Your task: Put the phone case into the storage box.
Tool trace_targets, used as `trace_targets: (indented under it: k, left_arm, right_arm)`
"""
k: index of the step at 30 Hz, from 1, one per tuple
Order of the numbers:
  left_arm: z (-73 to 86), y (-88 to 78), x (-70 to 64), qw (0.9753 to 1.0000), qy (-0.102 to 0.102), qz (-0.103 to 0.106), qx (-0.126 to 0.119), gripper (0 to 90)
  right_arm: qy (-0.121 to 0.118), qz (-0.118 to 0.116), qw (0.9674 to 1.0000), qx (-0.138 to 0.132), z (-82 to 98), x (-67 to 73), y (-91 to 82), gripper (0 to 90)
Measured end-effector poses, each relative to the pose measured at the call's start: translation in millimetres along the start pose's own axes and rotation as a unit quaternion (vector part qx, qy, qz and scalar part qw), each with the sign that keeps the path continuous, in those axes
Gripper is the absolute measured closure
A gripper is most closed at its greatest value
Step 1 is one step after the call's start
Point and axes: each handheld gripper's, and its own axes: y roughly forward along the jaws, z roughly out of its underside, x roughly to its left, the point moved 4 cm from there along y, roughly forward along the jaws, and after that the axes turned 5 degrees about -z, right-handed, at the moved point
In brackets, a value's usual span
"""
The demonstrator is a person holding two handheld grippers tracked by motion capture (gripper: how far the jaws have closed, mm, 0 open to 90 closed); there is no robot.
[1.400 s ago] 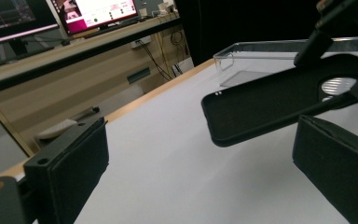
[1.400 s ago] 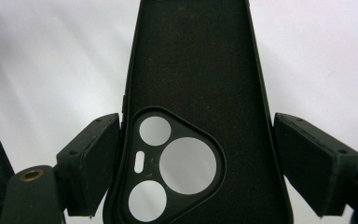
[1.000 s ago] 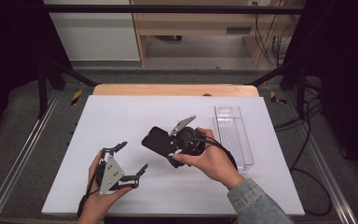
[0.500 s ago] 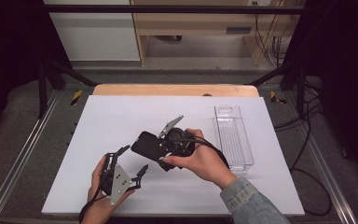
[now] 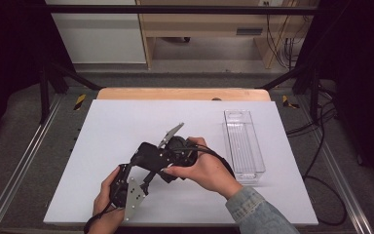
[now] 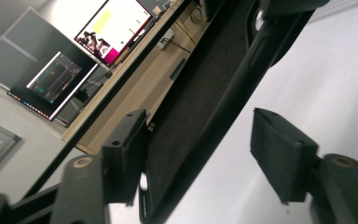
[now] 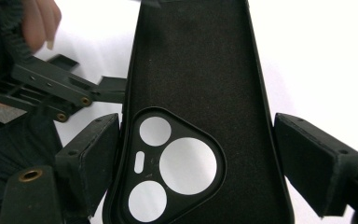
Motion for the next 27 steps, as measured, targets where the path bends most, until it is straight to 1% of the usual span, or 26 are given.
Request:
trace_targets:
  k: [1,3,7,11,12,13,17,18,20,22,24,26,27]
  left_arm:
    - [-0.3,-0.2,-0.6,1.0000,0.006,0.001,0.000,40.1]
    - [-0.5,0.1,-1.9,1.0000,0.009,0.004,-0.001,43.7]
    - [0.9,0.1,-3.0,0.9997,0.024,0.008,0.005,51.8]
    - [1.9,-0.6,-2.9,0.9993,0.033,0.014,0.010,62.9]
    - [2.2,-0.7,-3.3,0.9991,0.035,0.019,0.012,66.9]
    - [2.4,-0.4,-4.0,0.9991,0.035,0.019,0.012,70.3]
    - [3.4,-1.3,-3.9,0.9984,0.046,0.024,0.023,74.1]
    - [3.4,-1.7,-3.9,0.9984,0.045,0.024,0.023,76.8]
    - [3.4,-2.5,-2.4,0.9985,0.043,0.024,0.025,79.5]
    - [3.5,-2.8,-1.8,0.9986,0.039,0.027,0.025,80.3]
    - [3.4,-2.6,-3.1,0.9983,0.041,0.033,0.025,82.0]
    - [2.6,-2.4,-5.2,0.9981,0.042,0.038,0.024,84.0]
    - [1.8,-2.4,-5.7,0.9982,0.039,0.040,0.022,84.7]
  right_arm:
    - [-0.003,-0.002,1.0000,0.002,-1.0,1.5,1.2,17.4]
    - [-0.005,-0.005,1.0000,0.006,-2.6,4.6,4.5,17.3]
    - [-0.008,-0.013,0.9998,0.009,-4.7,8.8,10.3,17.2]
    - [-0.008,-0.019,0.9997,0.010,-6.3,11.2,12.1,16.9]
    - [-0.008,-0.021,0.9997,0.011,-6.3,11.7,12.6,16.8]
    - [-0.008,-0.022,0.9997,0.009,-6.3,11.7,13.0,16.6]
    - [-0.003,-0.029,0.9996,0.002,-6.0,11.7,16.1,15.4]
    - [-0.001,-0.032,0.9995,0.000,-5.8,11.8,16.7,14.9]
    - [0.007,-0.041,0.9991,-0.010,-6.0,11.0,17.4,14.4]
    - [0.014,-0.050,0.9985,-0.021,-6.1,9.2,16.8,14.1]
    - [0.022,-0.056,0.9976,-0.035,-6.4,7.7,15.5,13.7]
    - [0.022,-0.058,0.9968,-0.049,-6.7,6.8,13.8,13.0]
    - [0.023,-0.058,0.9966,-0.054,-6.6,6.6,12.8,12.2]
